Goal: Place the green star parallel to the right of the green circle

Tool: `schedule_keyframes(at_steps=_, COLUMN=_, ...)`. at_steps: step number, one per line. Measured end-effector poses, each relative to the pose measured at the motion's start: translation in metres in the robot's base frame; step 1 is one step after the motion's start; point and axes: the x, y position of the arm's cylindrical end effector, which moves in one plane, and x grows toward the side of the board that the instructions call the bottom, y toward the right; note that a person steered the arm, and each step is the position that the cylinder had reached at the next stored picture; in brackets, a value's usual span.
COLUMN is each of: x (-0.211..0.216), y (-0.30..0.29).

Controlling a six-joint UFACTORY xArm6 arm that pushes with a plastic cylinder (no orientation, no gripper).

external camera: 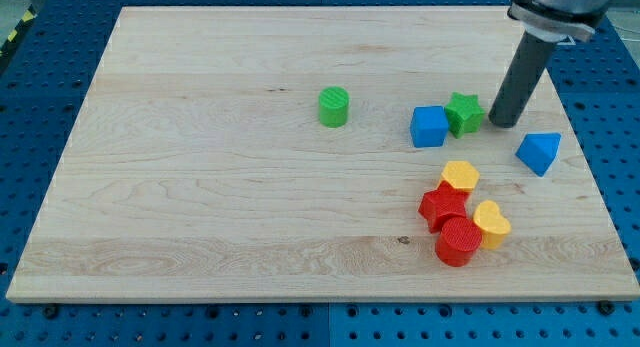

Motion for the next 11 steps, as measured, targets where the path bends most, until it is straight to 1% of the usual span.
schedule_keyframes(at_steps=1, x=0.001, y=-0.033)
schedule_keyframes(at_steps=2, x=-0.015, y=-0.069)
schedule_keyframes(at_steps=3, x=-0.017, y=-0.069)
schedule_keyframes(at_steps=5, x=-0.021, y=-0.045)
schedule_keyframes(at_steps=6, x=-0.022, y=-0.045)
schedule_keyframes(at_steps=8, x=-0.049, y=-0.045)
schedule_keyframes(at_steps=11, x=-0.059, y=-0.058)
